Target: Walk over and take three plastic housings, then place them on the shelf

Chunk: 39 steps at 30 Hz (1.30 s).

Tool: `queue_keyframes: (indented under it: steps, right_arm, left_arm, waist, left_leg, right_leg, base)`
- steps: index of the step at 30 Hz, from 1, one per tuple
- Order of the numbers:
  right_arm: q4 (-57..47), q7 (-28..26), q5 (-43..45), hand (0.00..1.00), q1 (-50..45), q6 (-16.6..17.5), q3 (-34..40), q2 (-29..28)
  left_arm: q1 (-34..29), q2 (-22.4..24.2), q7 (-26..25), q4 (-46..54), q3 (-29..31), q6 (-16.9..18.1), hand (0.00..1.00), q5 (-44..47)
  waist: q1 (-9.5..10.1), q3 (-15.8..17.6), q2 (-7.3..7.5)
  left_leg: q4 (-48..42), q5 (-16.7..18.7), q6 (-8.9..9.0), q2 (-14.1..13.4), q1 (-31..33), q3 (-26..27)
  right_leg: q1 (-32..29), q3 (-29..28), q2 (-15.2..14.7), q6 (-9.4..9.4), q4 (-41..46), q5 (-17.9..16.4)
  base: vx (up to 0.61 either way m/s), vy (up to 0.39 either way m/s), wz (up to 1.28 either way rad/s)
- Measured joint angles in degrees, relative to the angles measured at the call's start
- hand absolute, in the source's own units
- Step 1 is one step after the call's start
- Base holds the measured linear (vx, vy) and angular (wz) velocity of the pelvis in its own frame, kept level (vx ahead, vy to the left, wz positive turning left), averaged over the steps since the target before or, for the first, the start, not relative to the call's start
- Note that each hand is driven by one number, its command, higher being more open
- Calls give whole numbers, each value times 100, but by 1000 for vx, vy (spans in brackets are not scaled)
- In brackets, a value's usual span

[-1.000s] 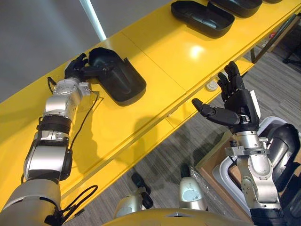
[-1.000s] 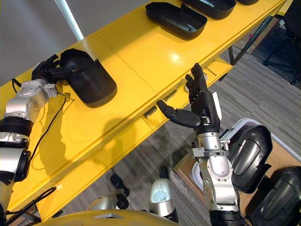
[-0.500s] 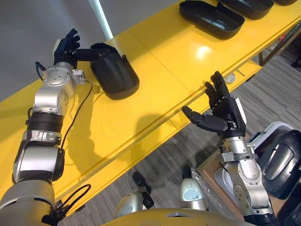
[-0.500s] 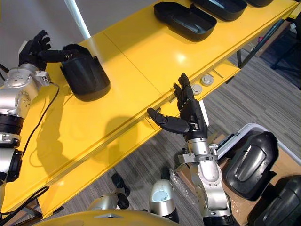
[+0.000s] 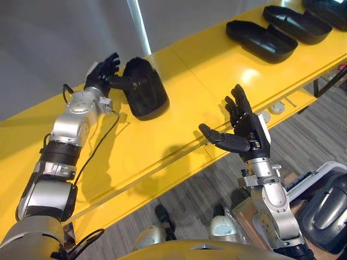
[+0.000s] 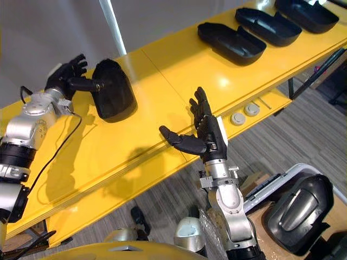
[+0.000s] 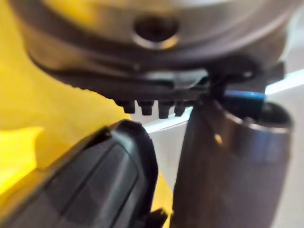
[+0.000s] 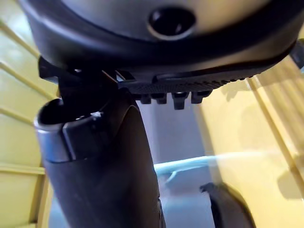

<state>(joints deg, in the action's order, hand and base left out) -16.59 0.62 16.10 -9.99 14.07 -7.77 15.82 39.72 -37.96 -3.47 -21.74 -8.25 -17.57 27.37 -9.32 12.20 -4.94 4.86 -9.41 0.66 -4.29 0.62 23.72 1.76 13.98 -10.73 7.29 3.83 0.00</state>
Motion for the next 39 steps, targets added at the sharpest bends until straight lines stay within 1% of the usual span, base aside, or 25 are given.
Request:
queue_keyframes:
  steps: [2, 4, 6, 7, 8, 9, 10, 11, 12, 13, 14, 16, 17, 19, 20, 22, 25, 27, 28, 30, 31, 33, 34, 37, 39]
  right_arm:
    - [1, 4, 4, 100, 0, 5, 18, 8]
    - [2, -5, 3, 100, 14, 25, 26, 28]
    - [23, -36, -91, 100, 147, 30, -55, 36]
    - [30, -38, -229, 100, 202, 31, -82, 48]
    - [35, -36, -695, 100, 388, 39, -170, 180]
    - [43, -45, -814, 100, 494, 39, -208, 272]
    - [91, -91, -1055, 100, 730, 40, -233, 468]
    - [139, -120, -1166, 100, 874, 40, -237, 569]
    - [345, -170, -1434, 100, 1246, 44, -233, 813]
    - [495, -221, -1584, 100, 1466, 43, -218, 970]
    - [594, -275, -1636, 100, 1596, 40, -200, 1073]
    - [947, -442, -1821, 100, 2013, 28, -172, 1402]
    - [1022, -480, -1925, 100, 2142, 1, -168, 1488]
    - [1181, -621, -2373, 100, 2462, -25, -191, 1624]
    - [1203, -649, -2526, 100, 2514, -32, -192, 1660]
    - [1216, -784, -2853, 100, 2656, -71, -282, 1948]
    - [1299, -923, -2991, 100, 2701, -132, -430, 2259]
    - [1556, -1099, -3235, 100, 2938, -317, -630, 2368]
    - [1618, -1114, -3324, 100, 2982, -374, -672, 2410]
    - [1805, -1142, -3431, 100, 3027, -688, -739, 2542]
    - [1857, -1142, -3526, 100, 3037, -770, -739, 2546]
    - [1968, -1142, -3628, 100, 3063, -1111, -743, 2580]
    - [1991, -1142, -3644, 100, 3066, -1161, -744, 2601]
    - [2128, -1148, -3831, 100, 3117, -1497, -743, 2662]
    - [2145, -1186, -3839, 100, 3117, -1621, -743, 2662]
  left_arm:
    - [-1, -4, -220, 48, 45, 193, 100, -4]
    - [-32, -13, -341, 382, 269, 373, 100, 1]
    - [-370, -16, -557, 1028, 690, 867, 100, 3]
    - [-486, -13, -611, 1184, 770, 976, 100, 2]
    - [-841, 3, -740, 1615, 930, 1239, 100, -6]
    - [-1018, 32, -793, 1788, 989, 1348, 100, -19]
    - [-1357, 207, -895, 2096, 1106, 1598, 100, -101]
    - [-1546, 327, -932, 2273, 1178, 1715, 100, -99]
    - [-2033, 632, -1025, 2698, 1275, 1910, 100, -100]
    - [-2353, 812, -1051, 2947, 1293, 2008, 100, -105]
    - [-2566, 927, -1055, 3111, 1298, 2039, 100, -108]
    - [-3354, 1346, -1020, 3607, 1281, 2091, 100, -116]
    - [-3575, 1470, -1005, 3707, 1260, 2099, 100, -117]
    - [-4006, 1588, -884, 3806, 1228, 2220, 100, -121]
    - [-4092, 1592, -832, 3815, 1208, 2275, 100, -126]
    - [-4406, 1626, -691, 4064, 1177, 2459, 100, -122]
    - [-4584, 1706, -445, 4331, 1144, 2759, 100, -105]
    - [-4689, 1732, -258, 4442, 1130, 3030, 100, -95]
    - [-4698, 1733, -207, 4444, 1127, 3055, 100, -93]
    - [-4727, 1736, -58, 4444, 1104, 3142, 100, -61]
    - [-4736, 1736, -34, 4444, 1103, 3142, 100, -62]
    - [-4815, 1737, 40, 4445, 1091, 3161, 100, -62]
    - [-4861, 1737, 53, 4448, 1090, 3173, 100, -61]
    - [-4965, 1765, 91, 4448, 1081, 3181, 100, -48]
    - [-4965, 1812, 106, 4448, 1081, 3181, 100, -48]
  waist:
    - [60, -32, -2]
    - [155, -38, 0]
    - [233, -136, 2]
    - [251, -190, 6]
    - [292, -323, 24]
    - [302, -382, 33]
    - [360, -472, 53]
    - [394, -496, 73]
    - [513, -563, 131]
    - [604, -589, 172]
    - [640, -605, 199]
    - [846, -655, 288]
    - [934, -660, 302]
    - [1068, -649, 325]
    - [1092, -652, 338]
    - [1196, -644, 398]
    - [1250, -654, 490]
    - [1252, -644, 526]
    - [1255, -643, 526]
    - [1296, -641, 528]
    - [1302, -640, 529]
    - [1317, -632, 527]
    - [1318, -631, 527]
    - [1346, -599, 553]
    - [1353, -576, 567]
  left_leg:
    - [1, -15, -1, -2, -13, -31]
    - [6, -32, -4, -5, -8, -51]
    - [23, -40, -4, -1, 11, -85]
    - [23, -41, -4, 0, 18, -100]
    - [24, -46, 3, 8, 18, -171]
    - [24, -48, 5, 13, 21, -210]
    - [24, -59, 12, 24, 23, -314]
    - [24, -68, 17, 27, 15, -371]
    - [25, -90, 34, 27, 18, -495]
    - [25, -106, 39, 27, 21, -577]
    - [26, -113, 40, 27, 28, -638]
    - [28, -123, 62, 62, 70, -857]
    - [28, -133, 62, 62, 88, -921]
    - [29, -153, 77, 93, 92, -1021]
    - [30, -155, 81, 107, 93, -1052]
    - [30, -159, 87, 142, 95, -1106]
    - [31, -149, 73, 182, 98, -1171]
    - [31, -152, 76, 185, 108, -1182]
    - [31, -152, 76, 189, 111, -1190]
    - [32, -152, 76, 195, 114, -1216]
    - [32, -152, 76, 195, 114, -1225]
    - [32, -153, 77, 195, 115, -1248]
    - [32, -153, 78, 194, 115, -1251]
    - [31, -155, 80, 185, 115, -1250]
    - [31, -172, 105, 182, 113, -1246]
  right_leg:
    - [33, 26, 3, 0, 0, 0]
    - [40, 51, 5, -1, -1, -1]
    - [48, 107, 0, 0, -11, -1]
    - [52, 121, 0, 0, -18, -1]
    - [117, 194, -1, 1, -61, 0]
    - [155, 248, -1, 3, -89, 1]
    - [224, 344, -2, 4, -102, 1]
    - [263, 399, -2, 3, -104, -1]
    - [333, 526, 4, -4, -128, -9]
    - [385, 616, 8, -9, -147, -15]
    - [429, 670, 15, -10, -178, -15]
    - [541, 903, 20, -16, -216, -22]
    - [556, 961, 17, -21, -216, -27]
    - [627, 1084, -3, -51, -227, -50]
    - [650, 1114, -7, -44, -235, -54]
    - [697, 1151, -18, -22, -264, -61]
    - [748, 1169, -22, -18, -290, -60]
    - [752, 1169, -16, -17, -294, -60]
    - [754, 1172, -16, -17, -295, -60]
    - [776, 1208, -13, -16, -301, -61]
    - [784, 1229, -14, -16, -305, -61]
    - [812, 1242, -9, -15, -335, -60]
    - [825, 1242, -9, -15, -358, -60]
    - [842, 1240, -5, 16, -401, -39]
    - [841, 1239, -4, 17, -402, -39]
  base:
    - [-16, 25, 9]
    - [-28, 27, 5]
    - [-20, 24, 7]
    - [16, 16, 15]
    - [33, 7, 21]
    - [47, 5, 35]
    - [33, 2, 34]
    - [21, 2, 49]
    - [-1, -2, 46]
    - [-11, -4, 46]
    - [-13, -7, 44]
    - [-23, 12, 51]
    - [-38, 30, 37]
    - [-47, 39, 30]
    - [-59, 63, 30]
    - [-45, 60, 17]
    - [-21, 48, 15]
    - [-16, 34, 6]
    - [-14, 28, 10]
    - [-5, 21, 10]
    - [7, 11, 8]
    - [17, 6, 6]
    - [34, 5, 2]
    - [38, -6, -1]
    - [52, -18, -2]
